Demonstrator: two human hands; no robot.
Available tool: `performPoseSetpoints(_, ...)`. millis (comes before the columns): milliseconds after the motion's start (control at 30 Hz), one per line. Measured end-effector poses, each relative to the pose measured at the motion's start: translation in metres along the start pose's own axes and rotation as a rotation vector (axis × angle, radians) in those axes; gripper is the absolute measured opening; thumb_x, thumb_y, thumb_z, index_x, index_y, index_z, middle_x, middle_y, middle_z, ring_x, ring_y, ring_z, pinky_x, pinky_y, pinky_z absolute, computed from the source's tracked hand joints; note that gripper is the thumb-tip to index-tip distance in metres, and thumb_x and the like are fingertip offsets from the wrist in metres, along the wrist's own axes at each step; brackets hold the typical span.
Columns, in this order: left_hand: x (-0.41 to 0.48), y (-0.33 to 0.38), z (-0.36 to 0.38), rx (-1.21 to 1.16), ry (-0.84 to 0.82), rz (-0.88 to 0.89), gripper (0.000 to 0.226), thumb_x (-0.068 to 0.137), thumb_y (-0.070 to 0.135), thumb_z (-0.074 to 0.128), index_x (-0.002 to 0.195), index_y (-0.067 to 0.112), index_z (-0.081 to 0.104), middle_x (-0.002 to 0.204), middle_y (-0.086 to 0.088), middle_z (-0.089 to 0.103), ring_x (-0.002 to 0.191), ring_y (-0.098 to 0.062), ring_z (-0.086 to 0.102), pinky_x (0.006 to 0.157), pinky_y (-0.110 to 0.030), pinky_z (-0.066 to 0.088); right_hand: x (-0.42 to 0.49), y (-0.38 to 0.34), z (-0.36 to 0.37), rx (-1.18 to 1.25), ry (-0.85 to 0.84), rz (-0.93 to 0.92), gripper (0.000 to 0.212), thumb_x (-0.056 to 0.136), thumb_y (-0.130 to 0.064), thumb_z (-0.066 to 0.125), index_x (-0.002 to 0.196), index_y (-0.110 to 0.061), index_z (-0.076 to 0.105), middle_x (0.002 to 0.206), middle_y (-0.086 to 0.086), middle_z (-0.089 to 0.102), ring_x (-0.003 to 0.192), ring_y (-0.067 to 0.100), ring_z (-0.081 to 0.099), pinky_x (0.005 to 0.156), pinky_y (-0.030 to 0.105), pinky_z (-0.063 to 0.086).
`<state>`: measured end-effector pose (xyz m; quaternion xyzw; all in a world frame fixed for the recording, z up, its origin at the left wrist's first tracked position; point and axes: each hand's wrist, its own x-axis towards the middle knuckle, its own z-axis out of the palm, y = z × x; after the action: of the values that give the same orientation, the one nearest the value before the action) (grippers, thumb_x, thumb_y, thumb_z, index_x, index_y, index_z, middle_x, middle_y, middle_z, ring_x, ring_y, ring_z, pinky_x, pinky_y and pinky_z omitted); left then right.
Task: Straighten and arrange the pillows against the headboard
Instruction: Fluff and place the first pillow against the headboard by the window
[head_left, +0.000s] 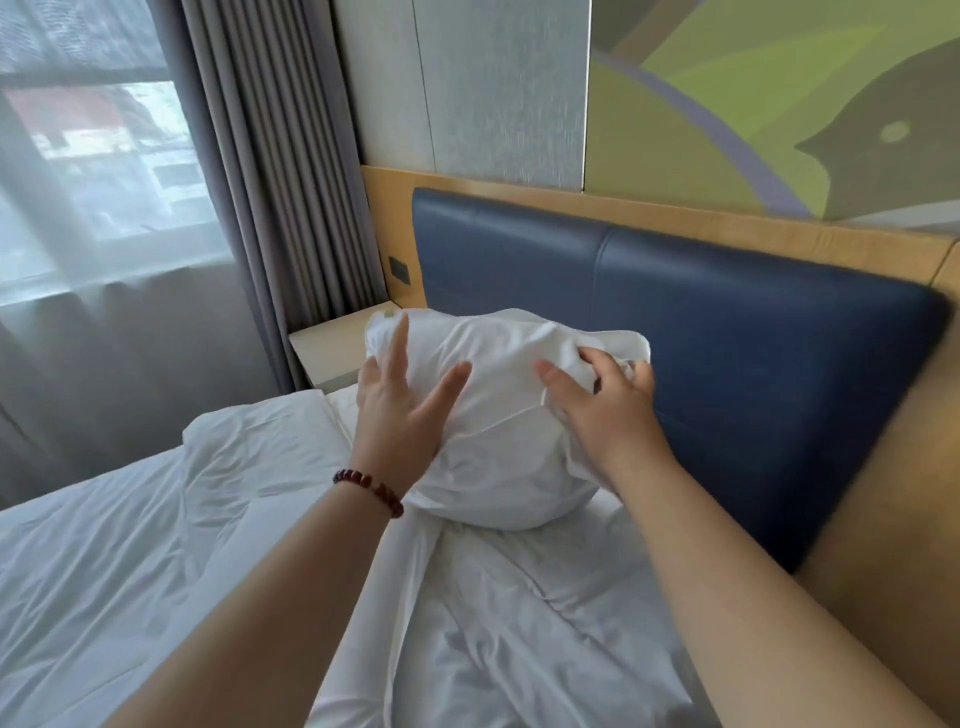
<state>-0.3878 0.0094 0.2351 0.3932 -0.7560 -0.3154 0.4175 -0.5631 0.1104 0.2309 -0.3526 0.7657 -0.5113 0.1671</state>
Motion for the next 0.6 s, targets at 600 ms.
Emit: performPoseSetpoints(600, 0.143, -0.045, 0.059, -0.325, 0.231, -0.216, 0.032, 0.098, 0.051, 0.043, 0.116, 0.038, 0.066, 0.109, 0.022, 0.065, 0.107, 0.003, 0.058, 0.099, -0.028, 0.045, 0.181, 0.012, 0.083, -0.778, -0.163, -0.737, 0.086, 0.072, -0.093, 0.001, 0.149, -0.055, -0.001, 0.164, -0.002, 0.011, 0.146, 0.036, 0.018, 0.114, 0.057, 0.021)
